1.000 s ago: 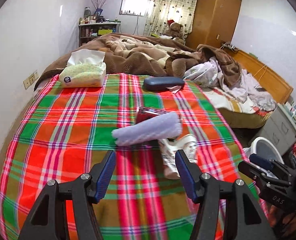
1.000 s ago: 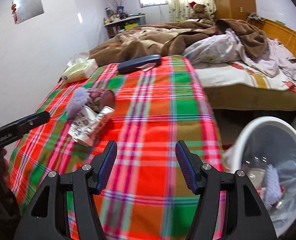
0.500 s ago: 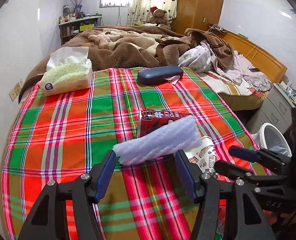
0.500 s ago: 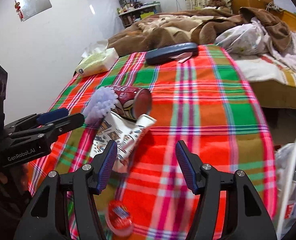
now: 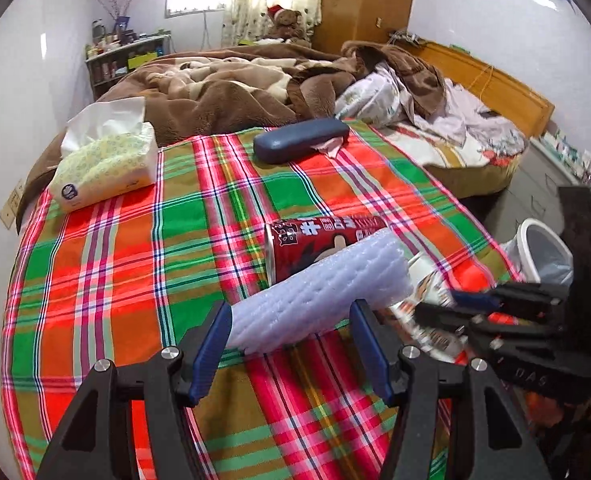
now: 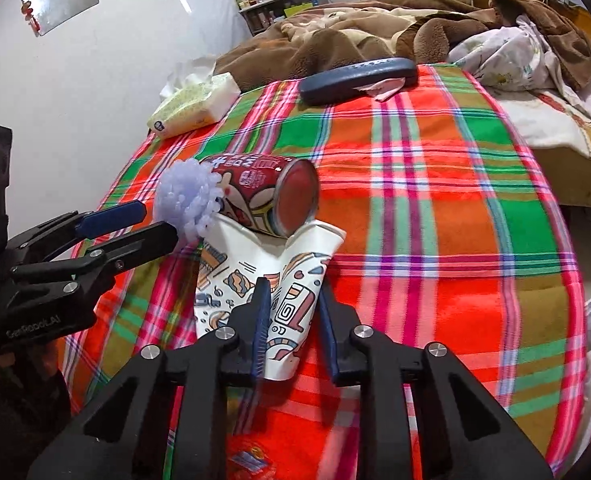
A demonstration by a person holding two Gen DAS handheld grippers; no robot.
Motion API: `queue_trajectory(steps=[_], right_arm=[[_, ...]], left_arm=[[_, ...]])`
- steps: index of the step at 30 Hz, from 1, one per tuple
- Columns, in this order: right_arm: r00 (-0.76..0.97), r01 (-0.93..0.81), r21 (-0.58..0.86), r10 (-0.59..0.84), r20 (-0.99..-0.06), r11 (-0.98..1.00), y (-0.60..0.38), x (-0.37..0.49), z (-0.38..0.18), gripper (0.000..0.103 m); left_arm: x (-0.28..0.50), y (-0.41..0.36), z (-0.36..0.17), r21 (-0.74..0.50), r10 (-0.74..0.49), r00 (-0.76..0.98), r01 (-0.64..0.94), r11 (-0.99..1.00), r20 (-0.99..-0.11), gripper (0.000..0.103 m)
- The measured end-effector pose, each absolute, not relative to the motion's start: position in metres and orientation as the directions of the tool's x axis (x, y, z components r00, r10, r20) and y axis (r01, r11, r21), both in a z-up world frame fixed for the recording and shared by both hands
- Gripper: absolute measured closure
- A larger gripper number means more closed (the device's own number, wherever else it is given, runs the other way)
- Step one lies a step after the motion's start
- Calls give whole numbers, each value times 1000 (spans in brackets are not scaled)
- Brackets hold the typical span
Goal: Collect trash
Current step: 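Grasp the second white foam sleeve with the left tool while the right tool grasps the patterned paper cup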
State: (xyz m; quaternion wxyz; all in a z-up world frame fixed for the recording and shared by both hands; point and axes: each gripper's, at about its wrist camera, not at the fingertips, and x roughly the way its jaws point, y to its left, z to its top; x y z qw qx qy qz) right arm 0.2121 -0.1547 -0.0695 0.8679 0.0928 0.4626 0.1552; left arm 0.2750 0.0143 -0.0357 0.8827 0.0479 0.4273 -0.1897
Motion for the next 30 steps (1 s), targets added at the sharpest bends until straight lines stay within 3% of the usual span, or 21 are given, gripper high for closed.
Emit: queue_trajectory(steps=[10, 21, 30], right_arm=[[574, -80, 187, 198, -795, 979, -198, 202, -62, 83], [586, -37, 197, 180, -790, 980, -219, 201, -65, 83], [598, -22, 186, 162, -785, 982, -225, 198, -65, 83]], left_arm=[[279, -16, -37, 32, -280, 577, 471, 882, -767, 42], [265, -36, -52, -116, -394, 433, 541, 833, -811, 42], [262, -41, -46, -64, -357, 483, 523, 850, -799, 42]])
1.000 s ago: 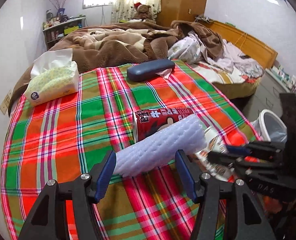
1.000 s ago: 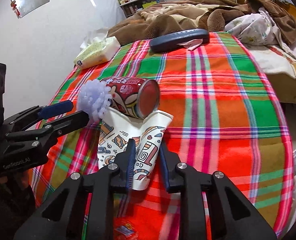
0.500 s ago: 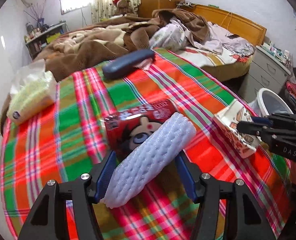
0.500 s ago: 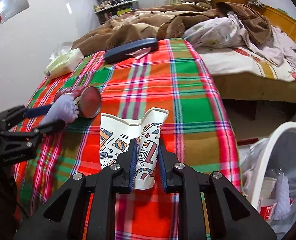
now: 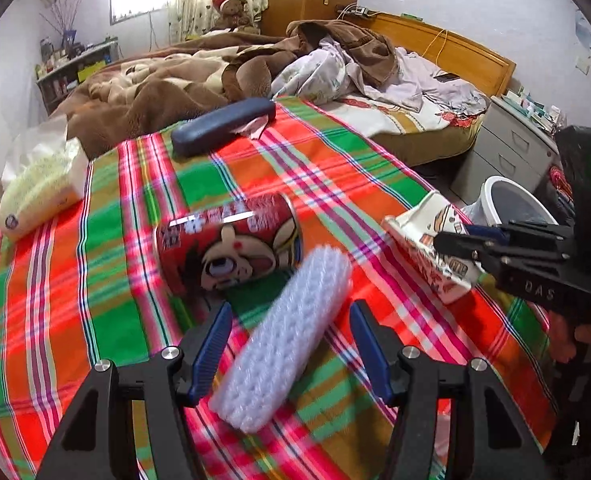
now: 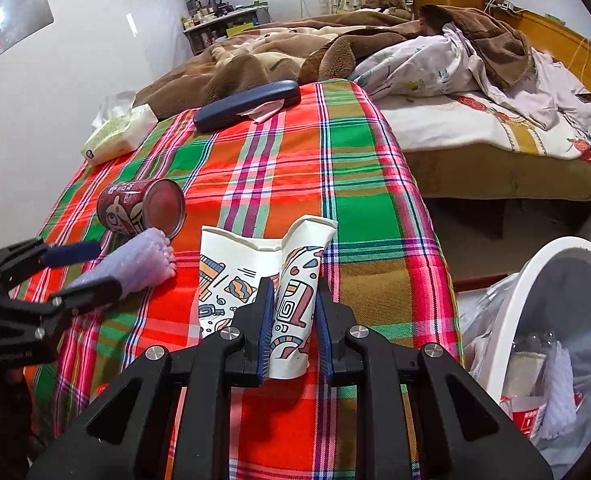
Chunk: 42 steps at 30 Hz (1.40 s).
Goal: Collect trash
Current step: 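Grasp the second white foam sleeve with the left tool while the right tool grasps the patterned paper cup, then carry the foam sleeve and paper cup over the bin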
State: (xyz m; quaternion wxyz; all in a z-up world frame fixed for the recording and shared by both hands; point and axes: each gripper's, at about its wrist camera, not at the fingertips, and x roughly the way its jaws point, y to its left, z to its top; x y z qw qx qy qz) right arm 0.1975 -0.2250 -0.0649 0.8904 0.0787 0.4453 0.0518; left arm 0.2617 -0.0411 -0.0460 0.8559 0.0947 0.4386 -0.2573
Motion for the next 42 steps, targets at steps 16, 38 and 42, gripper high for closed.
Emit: queue_trajectory(steps=[16, 38, 42], right_arm=[[596, -47, 219, 203, -777, 975, -222, 196, -69, 83], [652, -50, 253, 223, -725, 966, -228, 166, -52, 84], [670, -37, 258, 215, -711, 966, -237, 154, -46, 84]], left_arm=[[263, -50, -65, -86, -315, 438, 467, 880, -842, 66], [202, -48, -25, -132, -340, 532, 390, 911, -776, 70], [186, -59, -13, -130, -349, 551, 397, 909, -758, 70]])
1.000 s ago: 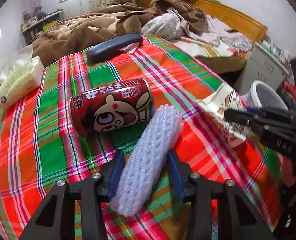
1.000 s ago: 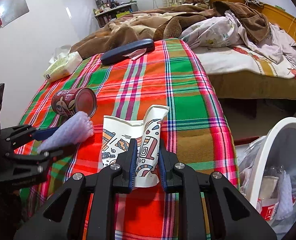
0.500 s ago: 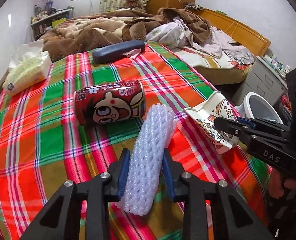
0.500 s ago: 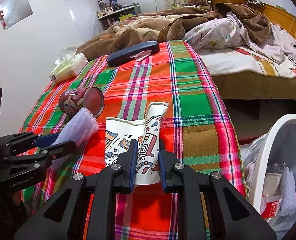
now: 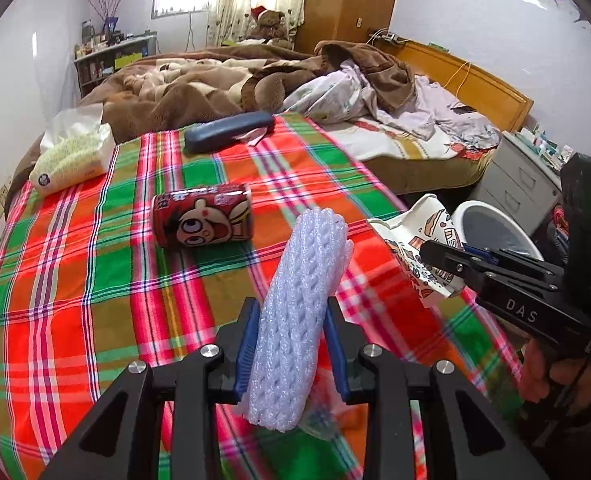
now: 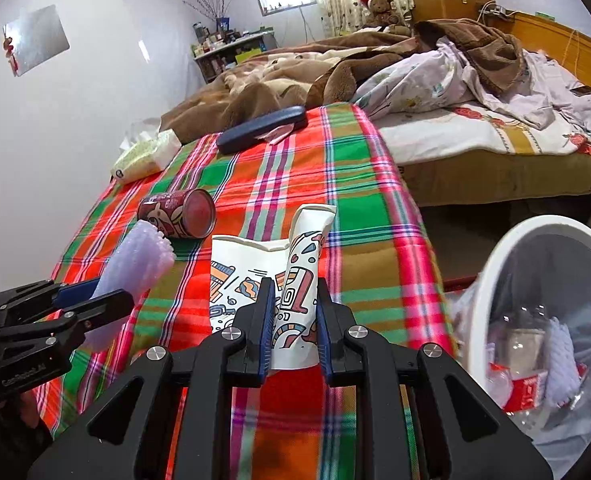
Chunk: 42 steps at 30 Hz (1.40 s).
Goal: Collect trash
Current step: 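Carry the foam sleeve and paper cup over the bin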
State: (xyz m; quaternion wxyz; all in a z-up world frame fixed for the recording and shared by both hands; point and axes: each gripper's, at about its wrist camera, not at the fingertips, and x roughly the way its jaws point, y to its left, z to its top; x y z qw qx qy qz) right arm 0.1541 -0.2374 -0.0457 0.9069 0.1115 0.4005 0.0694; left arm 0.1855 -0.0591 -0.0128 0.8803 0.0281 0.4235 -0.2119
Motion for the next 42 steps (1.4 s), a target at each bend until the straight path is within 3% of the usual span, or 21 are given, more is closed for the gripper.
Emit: queue_trajectory(steps=[26, 42], right_arm=[[759, 186, 237, 14, -651, 954, -351, 67, -22, 84], [699, 334, 195, -104, -707, 922, -415, 52, -46, 84]], left_arm=[[117, -204, 8, -117, -475, 505, 587, 801, -721, 70], [125, -296, -25, -161, -517, 393, 657, 736, -761, 70]])
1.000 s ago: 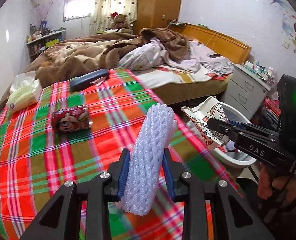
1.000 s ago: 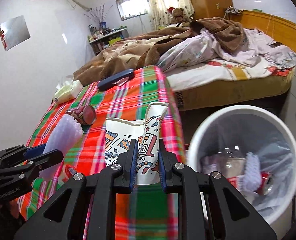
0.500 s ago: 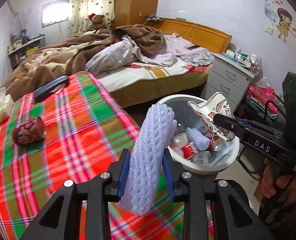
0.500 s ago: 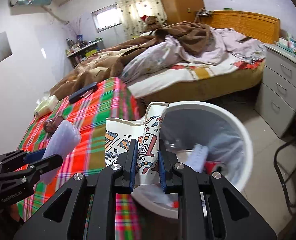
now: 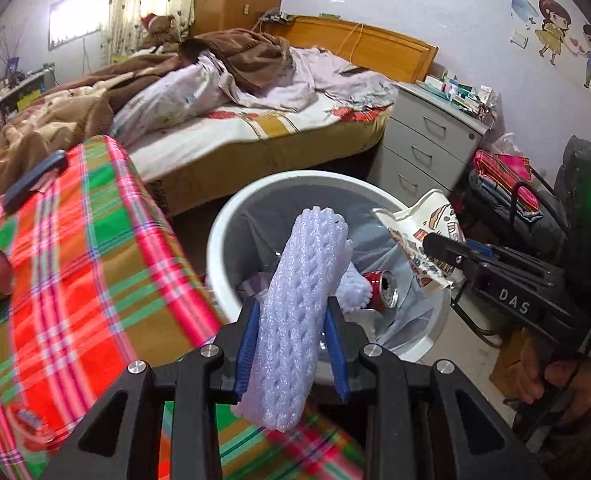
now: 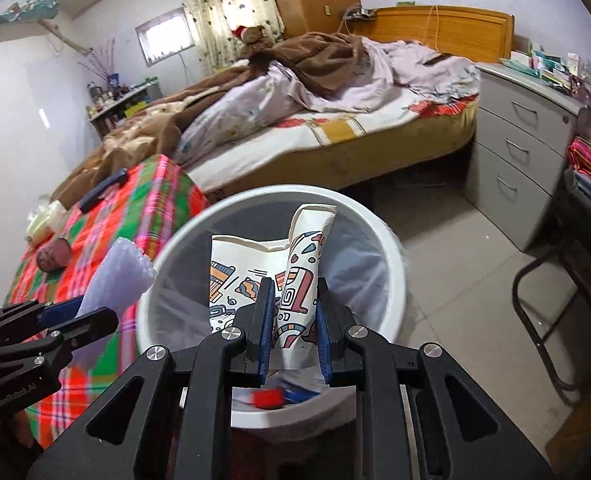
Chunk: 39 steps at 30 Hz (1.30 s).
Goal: Collect trash
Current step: 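Carry the foam sleeve and paper cup over the bin, then open the left tool over the bin while the right tool releases the paper cup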
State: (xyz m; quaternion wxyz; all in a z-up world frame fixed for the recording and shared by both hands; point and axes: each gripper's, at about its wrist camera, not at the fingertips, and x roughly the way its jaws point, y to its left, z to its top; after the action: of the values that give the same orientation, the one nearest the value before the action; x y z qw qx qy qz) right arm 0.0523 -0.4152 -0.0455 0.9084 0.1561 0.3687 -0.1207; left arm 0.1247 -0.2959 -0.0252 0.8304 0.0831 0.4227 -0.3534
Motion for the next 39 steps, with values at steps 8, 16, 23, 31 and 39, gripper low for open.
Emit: queue_trajectory(steps=[8, 16, 23, 31, 39], right_arm=[[660, 351, 163, -119, -742, 922, -428, 61, -59, 84], [644, 329, 121, -128, -754, 937, -429, 70, -61, 83], [653, 319, 136, -113, -749, 938, -427, 66, -61, 42], [669, 311, 153, -102, -736, 938, -418, 63, -55, 42], [699, 291, 179, -82, -711, 940, -405, 61, -50, 42]], left_arm=[[137, -319, -38, -133, -486, 405, 647, 751, -774, 70], [147, -313, -34, -123, -473, 444, 617, 777, -761, 57], [148, -295, -30, -135, -469, 461, 589, 797, -753, 52], [142, -264, -24, -139, -453, 495, 547, 826, -742, 51], [128, -229, -17, -134, -433, 540, 504, 853, -722, 51]])
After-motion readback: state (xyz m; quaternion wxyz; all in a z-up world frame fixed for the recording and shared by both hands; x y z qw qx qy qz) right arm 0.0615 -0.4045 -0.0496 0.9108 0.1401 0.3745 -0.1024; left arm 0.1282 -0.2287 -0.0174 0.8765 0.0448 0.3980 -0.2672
